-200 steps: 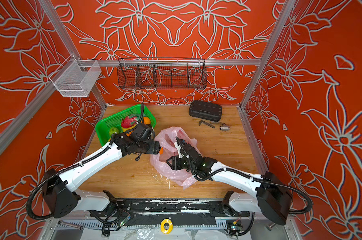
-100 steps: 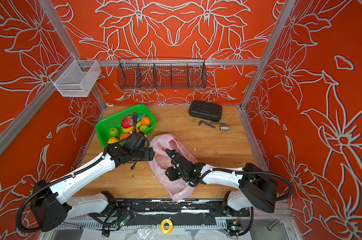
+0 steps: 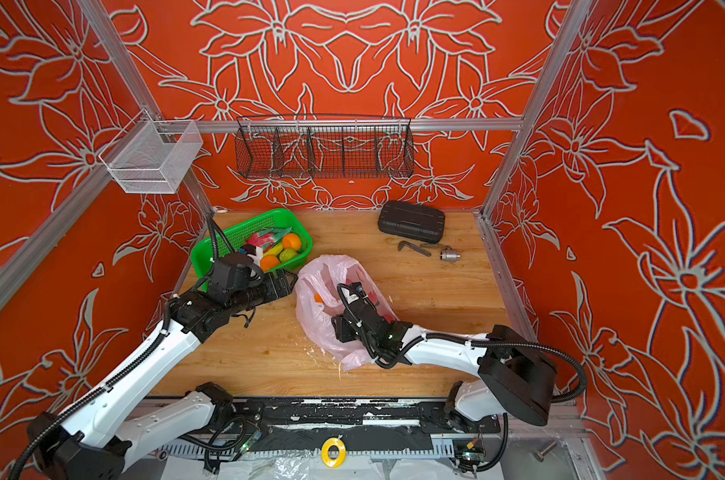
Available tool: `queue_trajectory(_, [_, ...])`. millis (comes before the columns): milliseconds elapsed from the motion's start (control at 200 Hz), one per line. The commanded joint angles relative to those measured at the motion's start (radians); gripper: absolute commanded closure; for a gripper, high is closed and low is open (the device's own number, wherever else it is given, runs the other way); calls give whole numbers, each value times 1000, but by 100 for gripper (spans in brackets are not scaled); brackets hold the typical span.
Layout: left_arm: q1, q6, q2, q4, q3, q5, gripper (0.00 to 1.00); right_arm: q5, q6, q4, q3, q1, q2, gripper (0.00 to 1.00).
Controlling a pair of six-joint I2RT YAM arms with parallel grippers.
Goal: Untie the knot of the plastic bag and take out the fruit
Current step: 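Move the left gripper to the pink bag edge while right reaches into the bag, then pinch the bag edge with the left gripper while right gripper reaches toward the orange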
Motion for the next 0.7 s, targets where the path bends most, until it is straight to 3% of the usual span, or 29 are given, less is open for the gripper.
queue_trajectory(0, [37, -52, 9, 62, -61, -4, 11, 3, 13, 103, 18, -10, 16, 40])
queue_trajectory(230, [82, -46, 171, 104, -81, 20, 23, 89, 32, 128, -15, -26, -10, 31])
queue_trajectory(360, [87, -45, 283, 163, -73, 102, 24, 38, 23, 170, -78, -45, -17, 43])
queue_trajectory(696, [75, -51, 537, 179, -44, 320, 30, 38, -39, -31, -191, -48, -183, 49])
